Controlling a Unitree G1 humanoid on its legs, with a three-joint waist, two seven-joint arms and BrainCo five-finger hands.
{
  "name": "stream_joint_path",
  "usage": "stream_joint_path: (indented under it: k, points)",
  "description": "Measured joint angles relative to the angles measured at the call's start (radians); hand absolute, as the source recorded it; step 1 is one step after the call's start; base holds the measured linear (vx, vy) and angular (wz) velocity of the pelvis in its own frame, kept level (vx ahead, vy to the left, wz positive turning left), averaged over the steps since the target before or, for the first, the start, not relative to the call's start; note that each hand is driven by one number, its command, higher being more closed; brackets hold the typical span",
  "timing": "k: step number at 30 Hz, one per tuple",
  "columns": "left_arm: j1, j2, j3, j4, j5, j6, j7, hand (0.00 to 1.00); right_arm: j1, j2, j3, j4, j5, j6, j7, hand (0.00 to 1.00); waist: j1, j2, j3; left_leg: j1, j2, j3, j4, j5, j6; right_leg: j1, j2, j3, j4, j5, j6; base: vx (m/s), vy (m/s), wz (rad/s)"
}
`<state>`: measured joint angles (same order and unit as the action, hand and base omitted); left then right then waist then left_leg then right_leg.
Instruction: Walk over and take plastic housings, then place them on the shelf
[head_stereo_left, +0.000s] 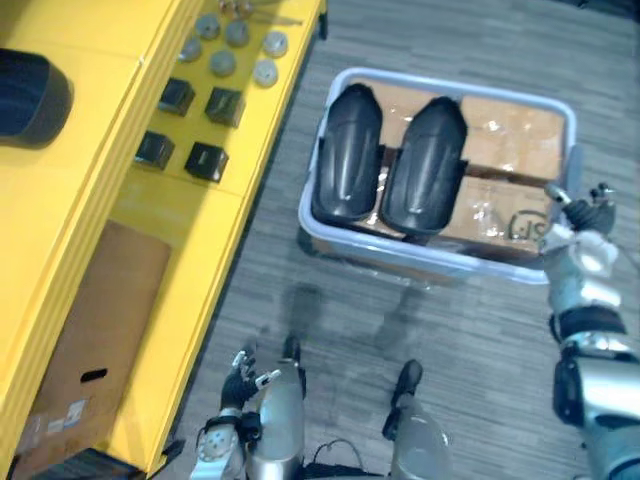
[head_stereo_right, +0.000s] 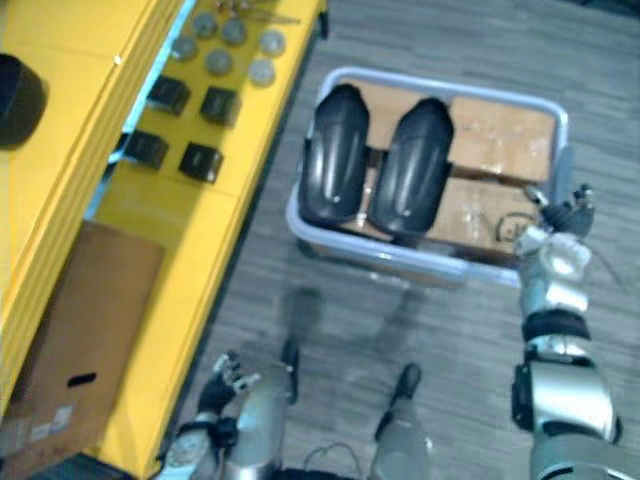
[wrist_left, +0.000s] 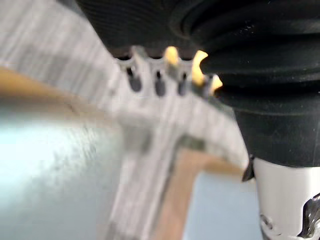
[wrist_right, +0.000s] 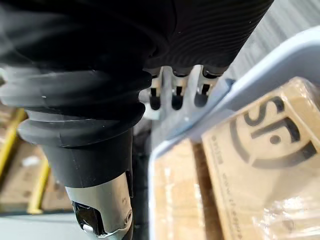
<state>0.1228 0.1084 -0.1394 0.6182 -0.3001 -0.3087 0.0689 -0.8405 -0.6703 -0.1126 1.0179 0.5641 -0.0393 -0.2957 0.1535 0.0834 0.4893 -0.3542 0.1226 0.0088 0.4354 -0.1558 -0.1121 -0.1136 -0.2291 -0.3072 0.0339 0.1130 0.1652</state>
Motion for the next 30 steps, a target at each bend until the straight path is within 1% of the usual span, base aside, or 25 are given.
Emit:
stream_joint_path:
  k: [1,2,3,4,5,6,7,10,11,12,13,16,19,22,25,26,28,30]
  points:
    - [-0.003,-0.001,-0.003,0.004,-0.007,-0.003,0.0,0.0,-0.014,-0.006,0.009,0.011,-0.001,0.004,0.002,0.0,0.0,0.006,0.004,-0.006,0.0,-0.002,0.004,0.0,0.0,-0.003,0.0,-0.004,0.005,0.0,0.0,-0.06,0.024,0.16]
    - [-0.005,-0.006,-0.004,0.011,-0.011,-0.018,0.0,0.0,-0.042,-0.021,0.03,0.027,-0.003,0.016,0.008,0.0,0.002,0.02,0.009,-0.024,-0.001,-0.006,0.015,-0.002,0.003,-0.017,-0.001,-0.021,0.012,0.0,0.0,-0.06,0.02,0.1]
    - [-0.006,-0.009,-0.005,0.013,-0.014,-0.021,0.0,0.0,-0.051,-0.029,0.033,0.027,-0.006,0.018,0.009,0.0,0.004,0.024,0.009,-0.033,-0.002,-0.008,0.02,-0.003,0.005,-0.025,-0.003,-0.022,0.014,0.0,0.0,-0.07,0.029,0.05]
    - [-0.007,-0.012,-0.013,0.013,-0.017,-0.025,0.0,0.0,-0.067,-0.04,0.038,0.034,-0.012,0.018,0.01,0.0,0.009,0.034,0.014,-0.041,-0.003,-0.008,0.024,-0.004,0.005,-0.03,-0.005,-0.022,0.019,0.0,0.0,-0.04,0.033,0.02]
    - [-0.018,-0.013,-0.03,0.022,-0.018,-0.031,0.0,0.0,-0.084,-0.062,0.041,0.047,-0.021,0.019,0.01,0.0,0.015,0.05,0.02,-0.049,-0.004,-0.012,0.031,-0.004,0.006,-0.037,-0.006,-0.024,0.027,0.0,0.0,-0.05,0.038,-0.01]
    - [-0.032,-0.013,-0.041,0.031,-0.022,-0.035,0.0,0.0,-0.094,-0.088,0.06,0.055,-0.022,0.023,0.01,0.0,0.028,0.061,0.025,-0.055,-0.005,-0.015,0.033,-0.003,0.008,-0.044,-0.008,-0.024,0.031,0.0,0.0,-0.03,0.026,0.03]
    - [-0.034,-0.014,-0.041,0.034,-0.03,-0.038,0.0,0.0,-0.102,-0.096,0.065,0.055,-0.023,0.026,0.01,0.0,0.028,0.067,0.027,-0.06,-0.006,-0.019,0.036,-0.003,0.009,-0.046,-0.009,-0.026,0.032,0.0,0.0,-0.04,0.017,0.02]
    - [-0.035,-0.021,-0.044,0.041,-0.058,-0.04,0.001,0.0,-0.141,-0.108,0.085,0.057,-0.03,0.027,0.015,0.0,0.029,0.073,0.026,-0.084,-0.006,-0.024,0.045,-0.001,0.01,-0.076,-0.01,-0.028,0.045,0.0,0.0,-0.01,0.01,0.0]
    - [-0.038,-0.02,-0.052,0.044,-0.068,-0.039,0.001,0.0,-0.154,-0.116,0.108,0.057,-0.038,0.029,0.017,0.0,0.032,0.076,0.027,-0.086,-0.008,-0.024,0.047,-0.001,0.01,-0.078,-0.013,-0.028,0.049,0.0,0.0,0.0,0.0,0.0]
    - [-0.044,-0.02,-0.065,0.049,-0.081,-0.039,0.001,0.0,-0.163,-0.128,0.124,0.057,-0.048,0.038,0.018,0.0,0.037,0.084,0.029,-0.086,-0.009,-0.025,0.049,-0.001,0.011,-0.078,-0.014,-0.031,0.053,0.0,0.0,0.0,0.0,0.0]
    - [-0.052,-0.02,-0.08,0.052,-0.088,-0.039,0.001,0.0,-0.175,-0.145,0.141,0.057,-0.052,0.048,0.018,0.0,0.048,0.093,0.031,-0.086,-0.01,-0.024,0.051,-0.001,0.011,-0.083,-0.019,-0.041,0.063,-0.002,-0.001,0.0,0.0,0.0]
    - [-0.053,-0.023,-0.082,0.052,-0.094,-0.039,0.002,0.0,-0.194,-0.149,0.166,0.057,-0.07,0.065,0.023,0.0,0.053,0.097,0.029,-0.101,-0.01,-0.026,0.056,0.0,0.013,-0.101,-0.022,-0.046,0.081,-0.005,-0.005,-0.02,0.011,0.0]
    - [-0.054,-0.029,-0.085,0.053,-0.106,-0.041,0.002,0.0,-0.201,-0.148,0.193,0.062,-0.07,0.095,0.038,0.0,0.057,0.099,0.028,-0.107,-0.017,-0.024,0.061,0.002,0.016,-0.113,-0.033,-0.048,0.097,-0.008,-0.005,-0.04,0.04,0.01]
    - [-0.056,-0.028,-0.095,0.061,-0.125,-0.049,0.003,0.0,-0.201,-0.149,0.194,0.063,-0.07,0.103,0.049,0.0,0.061,0.101,0.026,-0.109,-0.021,-0.025,0.061,0.003,0.018,-0.118,-0.038,-0.05,0.106,-0.013,-0.005,-0.02,0.019,0.02]
    - [-0.067,-0.029,-0.117,0.079,-0.128,-0.058,0.005,0.0,-0.202,-0.16,0.203,0.063,-0.087,0.109,0.065,0.0,0.075,0.119,0.014,-0.127,-0.027,-0.028,0.063,0.007,0.022,-0.146,-0.048,-0.053,0.133,-0.023,-0.007,-0.03,0.023,0.04]
    - [-0.067,-0.033,-0.122,0.085,-0.132,-0.06,0.005,0.0,-0.202,-0.164,0.221,0.063,-0.089,0.113,0.077,0.0,0.08,0.128,0.008,-0.136,-0.029,-0.029,0.064,0.009,0.023,-0.154,-0.05,-0.053,0.136,-0.023,-0.007,0.0,0.0,0.0]
    - [-0.068,-0.038,-0.125,0.091,-0.134,-0.061,0.007,0.0,-0.202,-0.164,0.255,0.064,-0.09,0.122,0.096,0.0,0.089,0.136,0.003,-0.139,-0.031,-0.028,0.064,0.01,0.024,-0.16,-0.054,-0.053,0.141,-0.023,-0.007,0.0,0.0,0.0]
    - [-0.075,-0.035,-0.149,0.093,-0.135,-0.061,0.008,0.0,-0.202,-0.166,0.269,0.064,-0.108,0.131,0.116,0.0,0.107,0.145,-0.004,-0.143,-0.034,-0.029,0.065,0.01,0.024,-0.168,-0.059,-0.054,0.153,-0.029,-0.007,0.0,0.01,0.02]
